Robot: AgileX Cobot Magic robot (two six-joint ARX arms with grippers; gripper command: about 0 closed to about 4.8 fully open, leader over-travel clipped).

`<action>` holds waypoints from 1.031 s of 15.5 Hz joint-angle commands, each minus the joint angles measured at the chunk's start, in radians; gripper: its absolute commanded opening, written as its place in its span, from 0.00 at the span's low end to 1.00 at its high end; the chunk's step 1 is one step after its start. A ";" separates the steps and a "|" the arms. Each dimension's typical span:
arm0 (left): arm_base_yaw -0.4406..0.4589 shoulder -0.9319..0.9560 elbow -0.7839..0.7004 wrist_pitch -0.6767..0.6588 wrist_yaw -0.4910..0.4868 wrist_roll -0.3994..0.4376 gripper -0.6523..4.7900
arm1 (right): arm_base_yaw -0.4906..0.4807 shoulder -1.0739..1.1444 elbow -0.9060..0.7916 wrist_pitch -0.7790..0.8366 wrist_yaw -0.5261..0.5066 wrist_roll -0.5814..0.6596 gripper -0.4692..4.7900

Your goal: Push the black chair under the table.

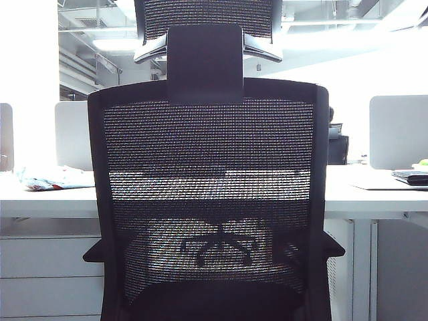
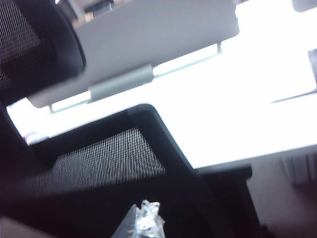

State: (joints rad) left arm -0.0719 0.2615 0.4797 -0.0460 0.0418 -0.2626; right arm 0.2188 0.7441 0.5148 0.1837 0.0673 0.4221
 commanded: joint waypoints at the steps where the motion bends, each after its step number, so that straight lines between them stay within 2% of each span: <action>1: 0.000 -0.063 0.002 -0.038 0.000 0.001 0.11 | 0.001 0.000 0.001 0.000 0.009 -0.006 0.09; 8: 0.000 -0.073 0.002 -0.051 -0.001 0.013 0.11 | 0.002 0.000 0.001 -0.008 0.009 -0.006 0.09; 9: 0.002 -0.073 0.002 -0.054 -0.019 0.138 0.11 | 0.002 0.000 0.001 -0.008 0.009 -0.006 0.09; 11: 0.008 -0.076 -0.016 -0.175 -0.063 0.234 0.11 | 0.002 0.000 0.001 -0.008 0.008 -0.006 0.09; 14: 0.067 -0.156 -0.154 -0.206 -0.123 0.290 0.11 | 0.001 0.000 0.001 -0.009 0.009 -0.006 0.09; 16: 0.108 -0.233 -0.275 -0.195 -0.132 0.249 0.11 | 0.001 0.000 0.001 -0.008 0.009 -0.006 0.09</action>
State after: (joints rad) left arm 0.0303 0.0425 0.2241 -0.2687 -0.0837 0.0082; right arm 0.2188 0.7452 0.5129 0.1638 0.0757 0.4213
